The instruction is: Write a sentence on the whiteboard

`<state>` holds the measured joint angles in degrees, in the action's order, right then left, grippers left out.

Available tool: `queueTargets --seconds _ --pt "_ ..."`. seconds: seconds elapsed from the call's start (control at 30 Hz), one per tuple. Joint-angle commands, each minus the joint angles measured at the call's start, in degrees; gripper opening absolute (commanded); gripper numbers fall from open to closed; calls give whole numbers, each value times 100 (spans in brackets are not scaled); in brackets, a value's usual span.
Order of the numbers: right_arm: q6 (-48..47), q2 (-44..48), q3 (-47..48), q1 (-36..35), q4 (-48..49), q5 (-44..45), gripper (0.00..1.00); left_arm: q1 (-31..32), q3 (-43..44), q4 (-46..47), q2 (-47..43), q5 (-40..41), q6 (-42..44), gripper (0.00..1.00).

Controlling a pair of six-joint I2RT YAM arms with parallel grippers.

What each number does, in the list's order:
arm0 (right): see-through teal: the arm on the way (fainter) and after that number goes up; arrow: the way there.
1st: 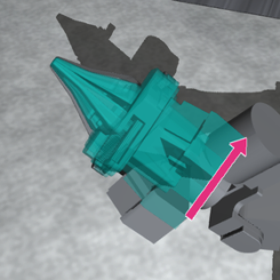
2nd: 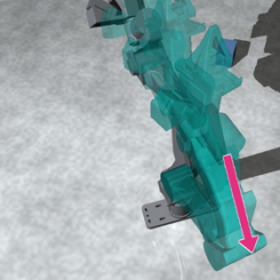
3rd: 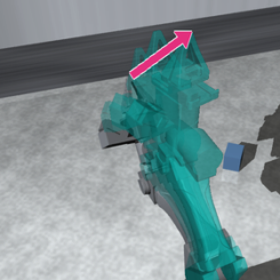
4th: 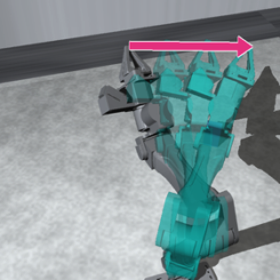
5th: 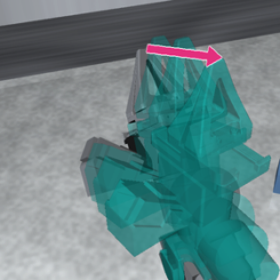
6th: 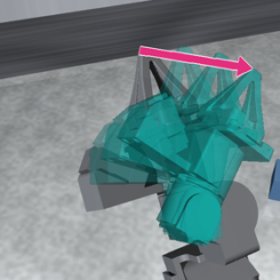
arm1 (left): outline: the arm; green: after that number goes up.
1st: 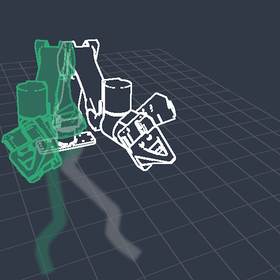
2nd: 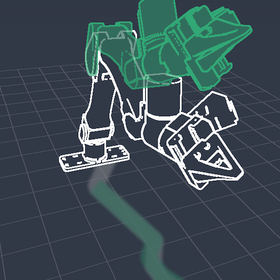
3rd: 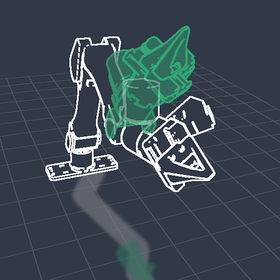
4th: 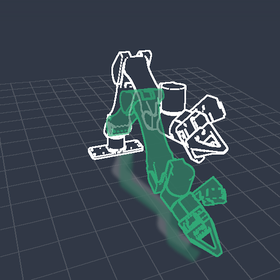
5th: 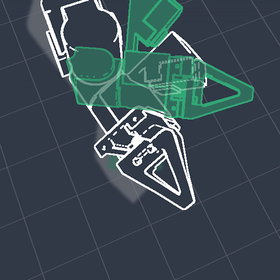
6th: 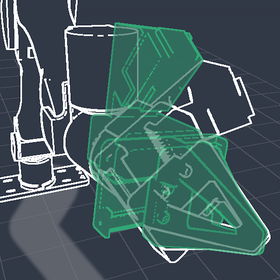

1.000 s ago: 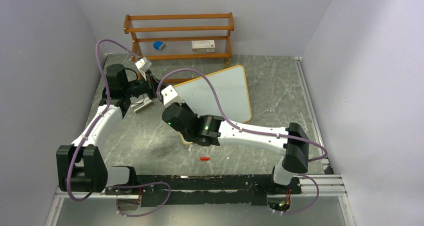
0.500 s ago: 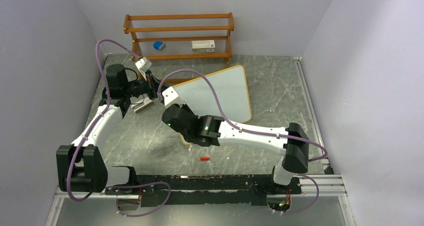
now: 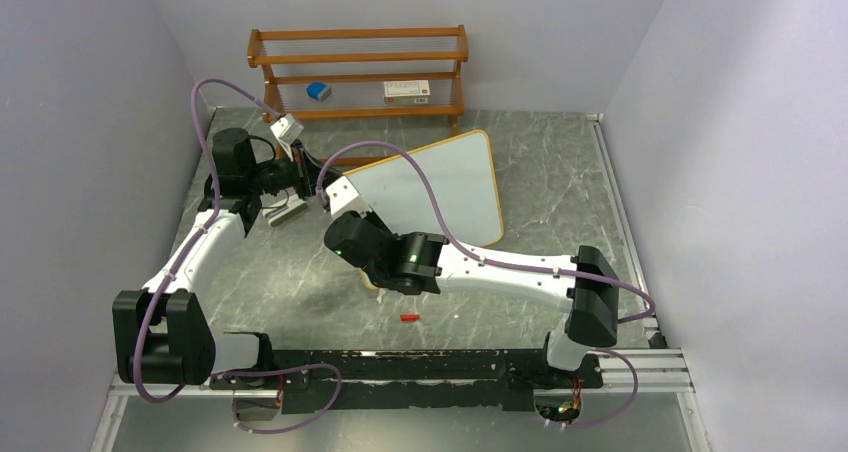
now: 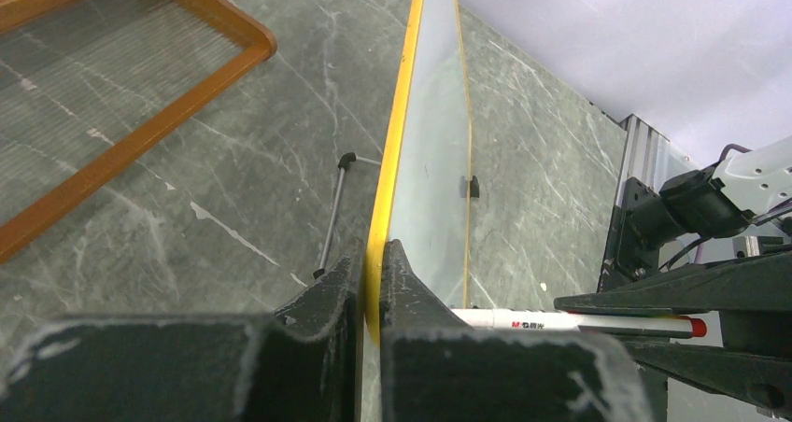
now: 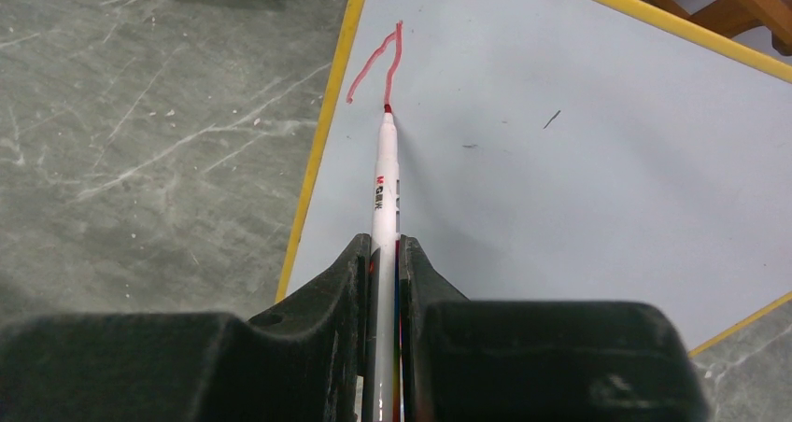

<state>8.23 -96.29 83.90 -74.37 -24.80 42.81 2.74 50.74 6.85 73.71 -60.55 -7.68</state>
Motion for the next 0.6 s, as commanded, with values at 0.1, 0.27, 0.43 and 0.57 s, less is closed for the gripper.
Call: queueTargets --seconds 0.1,0.27,0.43,0.57 --pt "44 142 -127 10 29 67 0 60 85 -96 -60 1 217 5" --pt "-35 123 -141 10 203 76 0 63 85 -96 -59 0 215 5" --pt "-119 136 -169 18 353 163 0 68 87 -97 -60 -8 215 5" --pt "-189 111 -139 25 441 200 0 68 92 -92 -50 -22 210 5"
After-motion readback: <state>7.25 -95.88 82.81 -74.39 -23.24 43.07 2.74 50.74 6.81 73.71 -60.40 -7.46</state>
